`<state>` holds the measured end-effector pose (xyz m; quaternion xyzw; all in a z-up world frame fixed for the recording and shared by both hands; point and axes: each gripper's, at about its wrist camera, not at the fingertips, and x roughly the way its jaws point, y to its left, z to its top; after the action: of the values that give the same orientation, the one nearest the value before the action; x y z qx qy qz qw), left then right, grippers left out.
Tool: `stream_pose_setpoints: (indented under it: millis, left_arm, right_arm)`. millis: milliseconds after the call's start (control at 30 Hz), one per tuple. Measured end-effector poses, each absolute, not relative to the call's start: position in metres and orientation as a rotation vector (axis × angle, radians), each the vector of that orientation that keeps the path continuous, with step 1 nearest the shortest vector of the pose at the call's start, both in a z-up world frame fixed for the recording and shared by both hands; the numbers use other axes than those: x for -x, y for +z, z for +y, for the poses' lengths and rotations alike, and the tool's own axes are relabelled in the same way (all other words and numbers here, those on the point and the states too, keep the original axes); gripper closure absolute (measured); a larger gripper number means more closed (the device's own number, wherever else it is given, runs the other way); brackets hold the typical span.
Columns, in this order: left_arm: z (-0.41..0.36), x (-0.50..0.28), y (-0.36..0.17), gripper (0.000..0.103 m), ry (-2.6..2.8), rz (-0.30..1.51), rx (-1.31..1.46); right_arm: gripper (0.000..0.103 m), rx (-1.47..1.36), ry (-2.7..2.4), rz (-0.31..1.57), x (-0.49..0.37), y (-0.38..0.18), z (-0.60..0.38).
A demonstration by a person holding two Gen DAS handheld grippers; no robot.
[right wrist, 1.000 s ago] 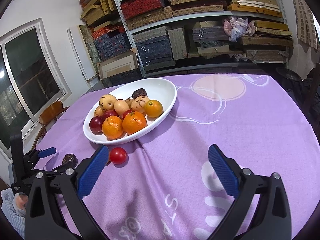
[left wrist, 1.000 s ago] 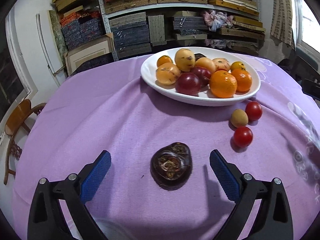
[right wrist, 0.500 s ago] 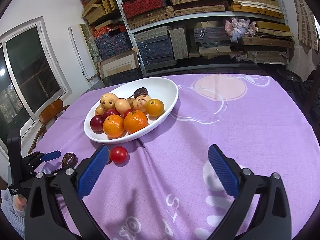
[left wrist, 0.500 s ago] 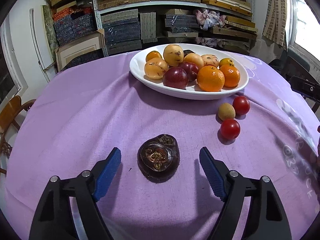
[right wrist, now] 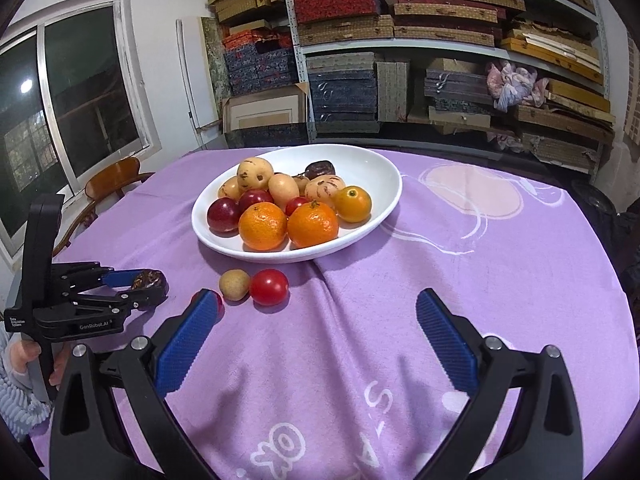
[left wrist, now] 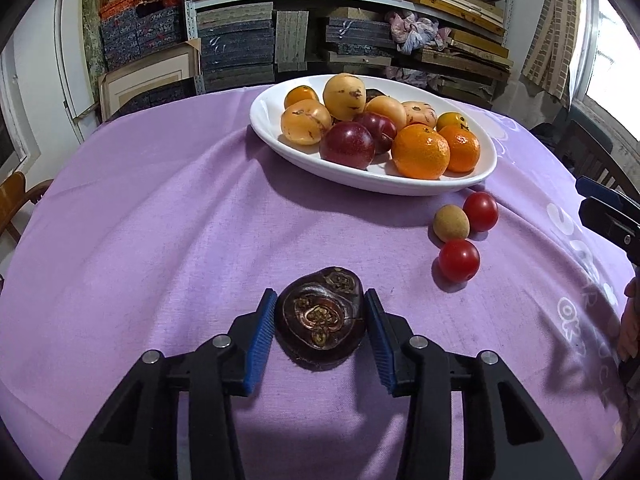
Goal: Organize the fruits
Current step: 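Grasp the mangosteen with the left tool while the right tool grasps the red tomato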
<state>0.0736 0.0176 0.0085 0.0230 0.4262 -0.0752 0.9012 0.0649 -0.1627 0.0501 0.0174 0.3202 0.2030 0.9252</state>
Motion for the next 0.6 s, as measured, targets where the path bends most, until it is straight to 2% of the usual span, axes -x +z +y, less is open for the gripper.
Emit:
stream_pose_setpoints:
  millis: [200,233,267,367,467,600]
  left_arm:
    - [0.018,-0.074,0.008,0.058,-0.133,0.882,-0.048]
    - [0.018,-0.074,0.008,0.058,-0.132,0.883,-0.044]
    - [0.018,-0.074,0.008,0.058,-0.13,0.883,-0.044]
    - [0.017,-0.073,0.008,0.058,-0.125,0.884,-0.053]
    - [0.016,-0.073,0.008,0.058,-0.124,0.884,-0.053]
    - [0.016,-0.073,0.008,0.058,-0.124,0.885,-0.055]
  right_arm:
    - [0.007,0.038,0.442,0.662,-0.059,0.048,-0.143]
    - [0.015,0.071,0.431,0.667,-0.059,0.047,-0.137]
    - [0.028,0.107,0.421,0.676,-0.06,0.045,-0.13]
    - [0.05,0.178,0.424,0.74,-0.072,0.032,-0.115]
    - [0.06,0.2,0.445,0.806,-0.086,0.02,-0.104]
    - [0.06,0.19,0.448,0.8,-0.095,0.02,-0.098]
